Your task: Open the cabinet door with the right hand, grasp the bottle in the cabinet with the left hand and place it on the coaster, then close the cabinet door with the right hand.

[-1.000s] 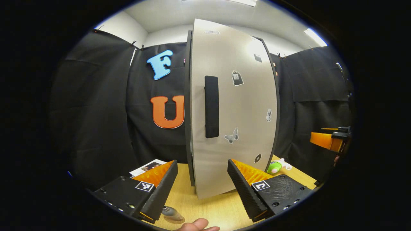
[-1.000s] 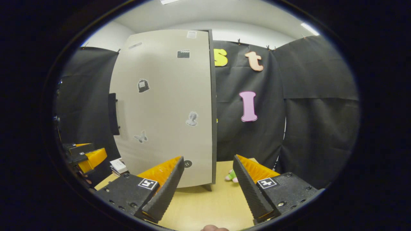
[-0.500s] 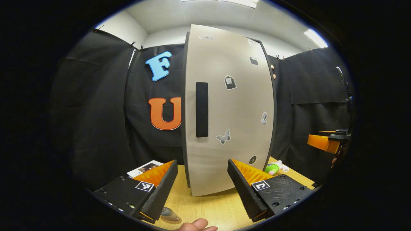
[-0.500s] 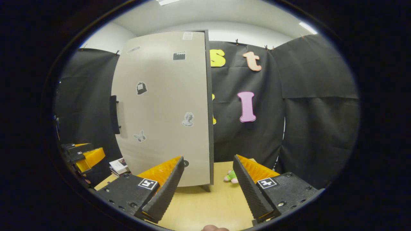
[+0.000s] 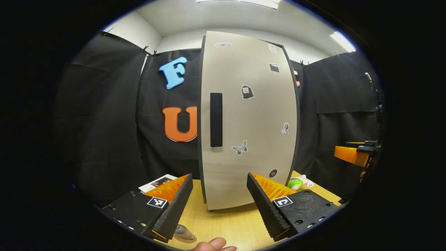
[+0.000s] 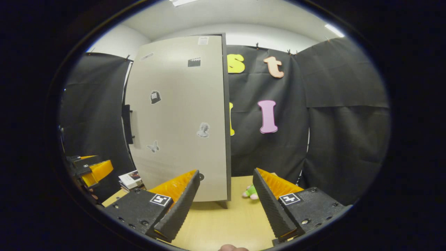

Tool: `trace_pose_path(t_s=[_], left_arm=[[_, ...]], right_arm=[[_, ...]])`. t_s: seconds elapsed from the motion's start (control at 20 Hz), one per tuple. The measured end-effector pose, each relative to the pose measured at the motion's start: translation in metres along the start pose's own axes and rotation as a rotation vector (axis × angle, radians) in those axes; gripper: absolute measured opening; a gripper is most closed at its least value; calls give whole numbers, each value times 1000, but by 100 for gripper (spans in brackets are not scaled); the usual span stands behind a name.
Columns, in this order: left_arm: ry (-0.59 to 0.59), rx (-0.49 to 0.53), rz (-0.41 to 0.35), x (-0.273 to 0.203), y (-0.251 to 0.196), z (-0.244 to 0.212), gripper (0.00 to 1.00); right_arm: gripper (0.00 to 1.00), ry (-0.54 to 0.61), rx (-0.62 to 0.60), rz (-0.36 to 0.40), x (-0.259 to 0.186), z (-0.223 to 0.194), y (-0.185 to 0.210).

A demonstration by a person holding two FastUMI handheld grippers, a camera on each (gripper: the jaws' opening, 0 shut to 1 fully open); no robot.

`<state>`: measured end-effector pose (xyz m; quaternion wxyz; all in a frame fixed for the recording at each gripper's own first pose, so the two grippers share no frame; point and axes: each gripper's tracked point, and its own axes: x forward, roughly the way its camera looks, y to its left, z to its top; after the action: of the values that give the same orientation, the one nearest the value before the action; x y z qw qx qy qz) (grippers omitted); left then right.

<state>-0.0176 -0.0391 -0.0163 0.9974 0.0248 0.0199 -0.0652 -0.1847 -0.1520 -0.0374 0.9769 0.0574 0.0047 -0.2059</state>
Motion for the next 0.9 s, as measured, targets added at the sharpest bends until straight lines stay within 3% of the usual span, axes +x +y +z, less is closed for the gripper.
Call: trace_pose_path(t_s=[0.3, 0.4, 0.5, 0.9], left_arm=[[-1, 6, -3, -2, -3, -1, 94], [0, 6, -4, -3, -2, -2, 95], [-3, 5, -1, -4, 0, -1, 95], [-3, -6, 15, -5, 6, -2, 95]], right_arm=[[98, -9, -14, 5, -2, 2, 1], [94, -10, -18, 11, -2, 2, 3], [98, -9, -21, 17, -2, 1, 6], [94, -15, -30, 32, 0, 3, 11]])
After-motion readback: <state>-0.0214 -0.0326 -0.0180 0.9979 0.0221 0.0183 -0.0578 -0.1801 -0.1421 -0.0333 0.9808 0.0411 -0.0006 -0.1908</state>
